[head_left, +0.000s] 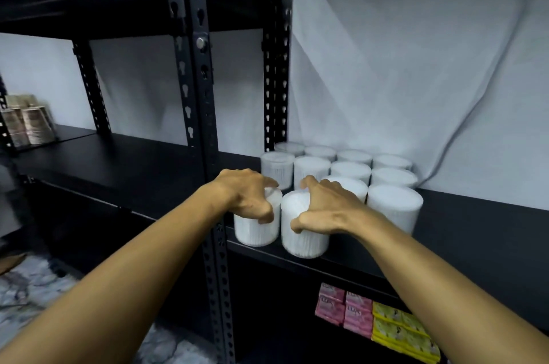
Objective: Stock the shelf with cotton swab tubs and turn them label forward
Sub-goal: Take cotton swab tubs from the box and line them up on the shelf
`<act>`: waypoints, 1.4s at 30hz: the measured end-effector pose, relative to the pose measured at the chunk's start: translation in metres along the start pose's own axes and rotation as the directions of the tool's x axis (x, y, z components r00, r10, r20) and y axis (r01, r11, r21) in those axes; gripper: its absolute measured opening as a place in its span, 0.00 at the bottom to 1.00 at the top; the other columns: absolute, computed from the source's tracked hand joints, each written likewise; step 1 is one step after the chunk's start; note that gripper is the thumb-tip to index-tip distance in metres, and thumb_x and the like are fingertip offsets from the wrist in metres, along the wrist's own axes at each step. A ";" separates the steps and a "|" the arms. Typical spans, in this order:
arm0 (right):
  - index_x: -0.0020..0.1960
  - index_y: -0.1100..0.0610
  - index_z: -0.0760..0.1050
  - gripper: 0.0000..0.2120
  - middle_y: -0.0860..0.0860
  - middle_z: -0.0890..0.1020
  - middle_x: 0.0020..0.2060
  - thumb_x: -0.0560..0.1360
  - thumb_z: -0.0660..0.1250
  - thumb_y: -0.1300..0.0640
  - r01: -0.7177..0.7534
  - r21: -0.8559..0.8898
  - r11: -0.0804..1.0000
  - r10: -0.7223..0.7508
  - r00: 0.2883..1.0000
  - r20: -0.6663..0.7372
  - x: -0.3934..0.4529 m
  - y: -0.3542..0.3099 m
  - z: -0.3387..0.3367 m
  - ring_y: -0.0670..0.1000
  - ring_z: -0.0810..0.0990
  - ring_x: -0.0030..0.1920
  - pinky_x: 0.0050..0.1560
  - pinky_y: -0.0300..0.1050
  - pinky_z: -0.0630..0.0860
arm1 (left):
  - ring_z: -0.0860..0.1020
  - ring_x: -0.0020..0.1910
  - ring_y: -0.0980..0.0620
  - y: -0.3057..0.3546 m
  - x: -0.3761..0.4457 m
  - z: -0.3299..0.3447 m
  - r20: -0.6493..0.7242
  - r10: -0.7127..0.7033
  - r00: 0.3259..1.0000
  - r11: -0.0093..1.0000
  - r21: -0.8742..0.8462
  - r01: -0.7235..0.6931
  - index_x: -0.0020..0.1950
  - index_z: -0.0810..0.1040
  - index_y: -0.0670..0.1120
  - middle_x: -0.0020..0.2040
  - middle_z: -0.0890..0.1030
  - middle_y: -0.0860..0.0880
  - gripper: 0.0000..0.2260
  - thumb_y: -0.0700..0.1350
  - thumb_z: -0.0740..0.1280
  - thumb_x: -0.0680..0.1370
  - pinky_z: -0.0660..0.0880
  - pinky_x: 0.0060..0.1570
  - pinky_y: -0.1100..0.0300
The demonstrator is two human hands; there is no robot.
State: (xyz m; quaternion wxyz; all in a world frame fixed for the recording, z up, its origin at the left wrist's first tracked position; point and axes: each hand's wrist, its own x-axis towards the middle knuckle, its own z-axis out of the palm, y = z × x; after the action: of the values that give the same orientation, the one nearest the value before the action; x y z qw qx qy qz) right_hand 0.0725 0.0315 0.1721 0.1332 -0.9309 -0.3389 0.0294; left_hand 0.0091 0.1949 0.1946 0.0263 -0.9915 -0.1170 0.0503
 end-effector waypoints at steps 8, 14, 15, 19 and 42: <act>0.74 0.46 0.53 0.42 0.53 0.61 0.71 0.67 0.65 0.33 0.127 -0.161 0.979 -0.140 0.987 -0.077 -0.012 0.012 0.019 0.56 0.62 0.70 0.62 0.52 0.67 | 0.58 0.75 0.49 -0.013 -0.016 0.019 -0.192 0.068 0.979 0.996 0.071 -0.055 0.78 0.50 0.57 0.78 0.58 0.50 0.40 0.58 0.65 0.70 0.66 0.65 0.47; 0.74 0.52 0.57 0.35 0.52 0.56 0.73 0.73 0.63 0.39 0.199 -0.269 0.942 -0.267 0.932 -0.244 -0.034 0.017 0.036 0.52 0.53 0.74 0.65 0.50 0.66 | 0.76 0.60 0.48 -0.016 -0.042 0.068 -0.606 0.182 0.775 0.979 0.189 -0.082 0.66 0.73 0.49 0.63 0.77 0.48 0.29 0.54 0.75 0.67 0.78 0.41 0.57; 0.73 0.53 0.58 0.33 0.52 0.59 0.72 0.74 0.63 0.41 0.211 -0.292 0.933 -0.292 0.917 -0.272 -0.035 0.016 0.041 0.53 0.56 0.72 0.65 0.49 0.66 | 0.79 0.55 0.48 -0.018 -0.041 0.076 -0.641 0.185 0.745 0.979 0.185 -0.083 0.62 0.76 0.48 0.58 0.79 0.49 0.27 0.51 0.77 0.65 0.78 0.35 0.58; 0.67 0.59 0.70 0.31 0.56 0.75 0.62 0.68 0.72 0.46 0.199 -0.343 0.918 -0.321 0.881 -0.347 -0.021 0.014 0.057 0.57 0.72 0.63 0.65 0.50 0.68 | 0.81 0.50 0.47 -0.024 -0.030 0.087 -0.660 0.154 0.735 0.988 0.123 -0.096 0.57 0.78 0.45 0.52 0.81 0.49 0.22 0.44 0.77 0.65 0.77 0.28 0.56; 0.70 0.59 0.59 0.33 0.60 0.69 0.65 0.70 0.70 0.57 0.134 -0.478 0.868 -0.313 0.895 -0.318 0.058 0.013 0.064 0.60 0.64 0.69 0.74 0.60 0.44 | 0.65 0.68 0.43 -0.029 0.063 0.087 -0.566 0.016 0.825 0.998 -0.042 -0.048 0.69 0.66 0.40 0.66 0.70 0.41 0.22 0.35 0.65 0.75 0.78 0.51 0.49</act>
State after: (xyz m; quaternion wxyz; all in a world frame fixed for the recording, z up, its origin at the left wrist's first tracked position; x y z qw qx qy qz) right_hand 0.1156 0.0736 0.1096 -0.0162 -0.8771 -0.4110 -0.2480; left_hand 0.0537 0.2415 0.1041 0.0320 -0.9642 -0.0889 -0.2479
